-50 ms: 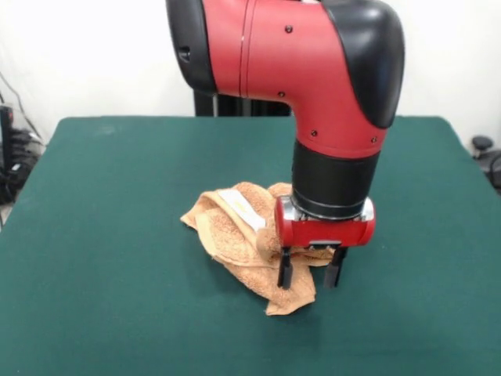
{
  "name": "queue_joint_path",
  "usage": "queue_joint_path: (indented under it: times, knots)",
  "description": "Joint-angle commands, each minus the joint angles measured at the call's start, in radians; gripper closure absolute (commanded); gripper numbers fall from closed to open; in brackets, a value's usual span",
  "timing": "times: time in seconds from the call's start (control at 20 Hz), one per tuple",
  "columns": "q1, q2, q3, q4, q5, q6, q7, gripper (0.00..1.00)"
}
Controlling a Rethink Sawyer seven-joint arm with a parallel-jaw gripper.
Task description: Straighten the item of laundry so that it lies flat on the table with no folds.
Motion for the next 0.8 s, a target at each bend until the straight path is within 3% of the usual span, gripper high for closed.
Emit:
queue_joint_path:
  times: [0.05, 0.45, 0.8]
  knots:
    - [0.070, -0.099, 0.045, 0.229, 0.022, -0.031, 0.229, 0.00]
    - [0.120, -0.151, 0.030, 0.302, 0.043, -0.032, 0.270, 0.00]
    - [0.113, -0.141, 0.041, 0.342, 0.043, -0.102, 0.256, 0.00]
